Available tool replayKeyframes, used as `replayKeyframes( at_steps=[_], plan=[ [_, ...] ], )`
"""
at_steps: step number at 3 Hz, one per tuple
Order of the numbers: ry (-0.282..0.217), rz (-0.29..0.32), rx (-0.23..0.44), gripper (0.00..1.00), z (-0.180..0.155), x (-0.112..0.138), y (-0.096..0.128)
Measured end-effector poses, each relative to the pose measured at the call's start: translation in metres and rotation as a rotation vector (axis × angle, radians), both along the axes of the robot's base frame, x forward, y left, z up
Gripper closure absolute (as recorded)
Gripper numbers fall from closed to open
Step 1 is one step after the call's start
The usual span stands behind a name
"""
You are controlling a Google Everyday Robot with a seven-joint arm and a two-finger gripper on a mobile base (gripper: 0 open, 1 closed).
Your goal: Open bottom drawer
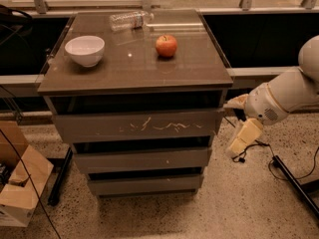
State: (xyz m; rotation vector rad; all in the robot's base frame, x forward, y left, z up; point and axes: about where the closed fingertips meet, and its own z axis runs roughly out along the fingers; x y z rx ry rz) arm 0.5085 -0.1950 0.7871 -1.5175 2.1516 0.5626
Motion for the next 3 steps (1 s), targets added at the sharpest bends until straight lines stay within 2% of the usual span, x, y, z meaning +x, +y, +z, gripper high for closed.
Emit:
replayKeyframes(
  at_steps=[1, 2, 3],
  plan=[
    [0.049, -0.029, -0.043, 0.00, -0.019, -0.008, 0.009],
    [0.107, -0.074, -0.023, 0.00, -0.063, -0.019, 0.021],
    [0.125, -0.073, -0.011, 0.00, -0.107, -0.019, 0.030]
  ],
)
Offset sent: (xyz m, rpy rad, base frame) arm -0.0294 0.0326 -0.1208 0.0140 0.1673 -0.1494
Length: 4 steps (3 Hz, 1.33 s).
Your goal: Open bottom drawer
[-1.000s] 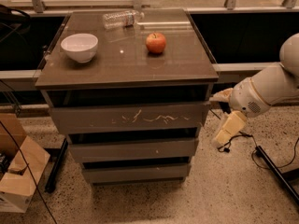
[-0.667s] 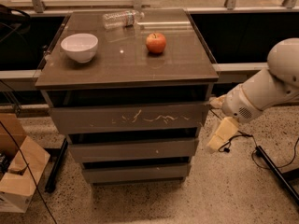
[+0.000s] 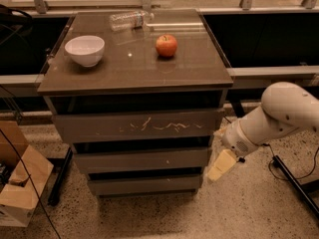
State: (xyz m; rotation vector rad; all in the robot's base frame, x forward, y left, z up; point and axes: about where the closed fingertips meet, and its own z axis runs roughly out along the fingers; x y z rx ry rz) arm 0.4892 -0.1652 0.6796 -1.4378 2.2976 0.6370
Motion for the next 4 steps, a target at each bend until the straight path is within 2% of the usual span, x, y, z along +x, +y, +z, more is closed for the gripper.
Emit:
replayKeyframes(
  at_steps=[1, 2, 3, 4],
  plan=[
    [-0.003, -0.014, 0.085, 0.00, -0.038, 0.012, 0.000],
    [0.052, -0.052, 0.225, 0.00, -0.096, 0.013, -0.005],
    [0.095, -0.052, 0.246, 0.00, -0.121, 0.007, 0.001],
    [0.131, -0.121, 0.211, 0.00, -0.138, 0.003, 0.009]
  ],
)
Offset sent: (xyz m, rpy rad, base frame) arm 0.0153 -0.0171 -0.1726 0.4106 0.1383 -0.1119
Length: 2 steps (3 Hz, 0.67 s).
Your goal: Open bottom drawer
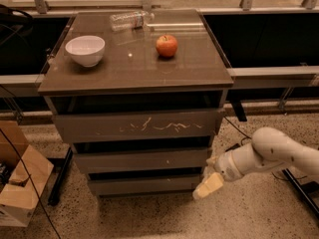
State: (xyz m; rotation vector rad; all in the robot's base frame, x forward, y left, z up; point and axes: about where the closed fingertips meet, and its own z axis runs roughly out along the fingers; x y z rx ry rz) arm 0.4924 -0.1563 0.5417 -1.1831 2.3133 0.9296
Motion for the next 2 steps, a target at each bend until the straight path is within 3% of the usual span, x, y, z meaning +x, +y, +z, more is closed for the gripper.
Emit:
replayKeyframes(
  at_steps=[1, 2],
  plan=[
    [-0.010, -0.078, -0.013, 0.00, -0.028, 0.001, 0.019],
    [-0.034, -0.150, 0.066, 0.00, -0.058, 0.009, 0.033]
  ],
)
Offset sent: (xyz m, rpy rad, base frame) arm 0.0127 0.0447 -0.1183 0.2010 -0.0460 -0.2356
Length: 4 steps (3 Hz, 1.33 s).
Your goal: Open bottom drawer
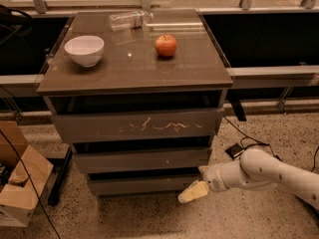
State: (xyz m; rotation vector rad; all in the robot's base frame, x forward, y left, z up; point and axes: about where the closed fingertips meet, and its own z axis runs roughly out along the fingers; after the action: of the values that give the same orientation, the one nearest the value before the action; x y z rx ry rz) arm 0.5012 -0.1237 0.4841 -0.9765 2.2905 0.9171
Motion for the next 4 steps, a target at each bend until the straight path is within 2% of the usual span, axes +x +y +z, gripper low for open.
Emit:
replayKeyframes(
  at_steps=[1, 2, 3, 4],
  plan=[
    [-0.007, -0.020, 0.136, 0.00, -0.041, 0.002, 0.010],
    [0.023, -0.001, 0.242, 0.00, -0.082, -0.001, 0.014],
    [0.047, 0.037, 0.324, 0.00, -0.113, 0.002, 0.016],
    [0.042, 0.035, 0.337, 0.00, -0.114, 0.008, 0.012]
  ],
)
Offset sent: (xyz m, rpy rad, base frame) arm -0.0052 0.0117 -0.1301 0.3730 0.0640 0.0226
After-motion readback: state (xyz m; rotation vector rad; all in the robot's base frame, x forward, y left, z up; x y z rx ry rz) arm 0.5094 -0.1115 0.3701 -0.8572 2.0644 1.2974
